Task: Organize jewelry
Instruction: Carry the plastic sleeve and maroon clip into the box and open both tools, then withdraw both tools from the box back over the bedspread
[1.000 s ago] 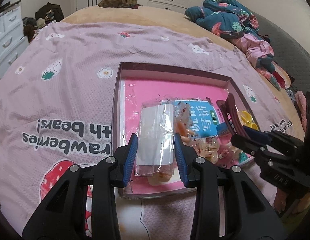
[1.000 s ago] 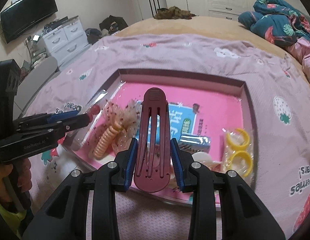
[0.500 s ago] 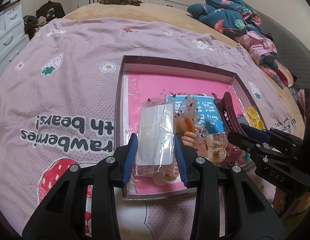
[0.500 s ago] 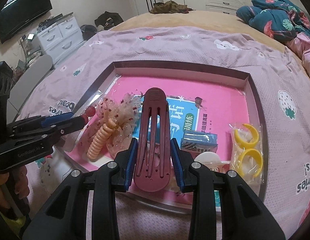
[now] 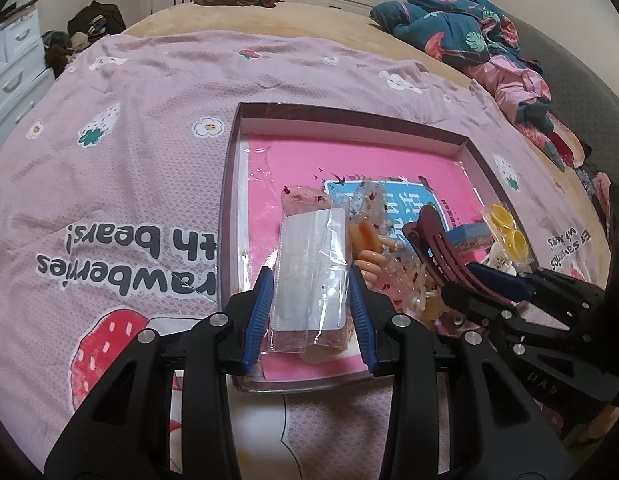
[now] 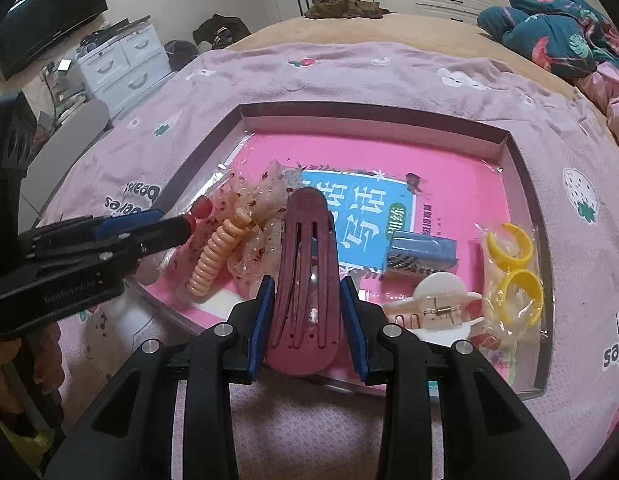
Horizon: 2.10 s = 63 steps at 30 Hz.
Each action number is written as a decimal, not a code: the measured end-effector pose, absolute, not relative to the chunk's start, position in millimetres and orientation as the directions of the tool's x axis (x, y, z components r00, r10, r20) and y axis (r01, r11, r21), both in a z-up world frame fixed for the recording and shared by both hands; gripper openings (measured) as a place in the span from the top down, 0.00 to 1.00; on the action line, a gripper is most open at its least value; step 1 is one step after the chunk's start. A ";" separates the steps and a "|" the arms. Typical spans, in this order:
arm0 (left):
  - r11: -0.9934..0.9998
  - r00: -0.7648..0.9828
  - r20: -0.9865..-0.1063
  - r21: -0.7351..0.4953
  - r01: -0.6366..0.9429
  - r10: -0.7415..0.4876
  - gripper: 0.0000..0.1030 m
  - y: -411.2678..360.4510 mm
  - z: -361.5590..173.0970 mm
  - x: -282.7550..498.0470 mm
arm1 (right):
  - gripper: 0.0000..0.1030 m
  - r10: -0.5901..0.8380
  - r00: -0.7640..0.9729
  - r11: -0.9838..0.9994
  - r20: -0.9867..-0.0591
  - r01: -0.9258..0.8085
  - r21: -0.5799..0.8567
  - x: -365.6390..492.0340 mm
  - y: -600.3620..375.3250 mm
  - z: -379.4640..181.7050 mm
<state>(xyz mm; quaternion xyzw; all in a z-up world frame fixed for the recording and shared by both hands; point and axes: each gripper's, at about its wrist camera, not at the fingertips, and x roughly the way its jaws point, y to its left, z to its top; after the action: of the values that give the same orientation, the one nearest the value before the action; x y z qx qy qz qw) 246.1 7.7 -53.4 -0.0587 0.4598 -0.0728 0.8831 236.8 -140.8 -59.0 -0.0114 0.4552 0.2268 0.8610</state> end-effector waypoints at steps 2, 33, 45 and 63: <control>0.982 0.567 -0.802 -0.173 0.076 -0.186 0.71 6.3 -52.7 245.8 | 0.68 0.381 0.489 0.897 -0.785 -0.401 0.186 235.1 -142.8 -54.9; 0.978 0.728 -0.655 -0.174 0.112 -0.200 0.13 -8.1 49.5 164.6 | 0.12 0.298 0.718 0.951 -0.629 -0.283 0.127 132.8 -230.4 42.2; 0.977 0.774 -0.600 -0.178 0.118 -0.203 0.09 -10.3 63.4 110.4 | 0.04 0.269 0.766 0.961 -0.583 -0.254 0.109 87.4 -241.7 62.4; 0.982 0.756 -0.631 -0.173 0.078 -0.171 0.09 -8.2 20.7 56.9 | 0.04 0.285 0.732 0.955 -0.620 -0.273 0.117 50.2 -229.5 23.5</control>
<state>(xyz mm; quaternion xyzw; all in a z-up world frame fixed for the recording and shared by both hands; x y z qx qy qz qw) 56.9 -8.2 20.7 -0.0679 0.3425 -0.0668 0.9347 50.2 -229.5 23.5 0.0090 0.3344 0.1497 0.9304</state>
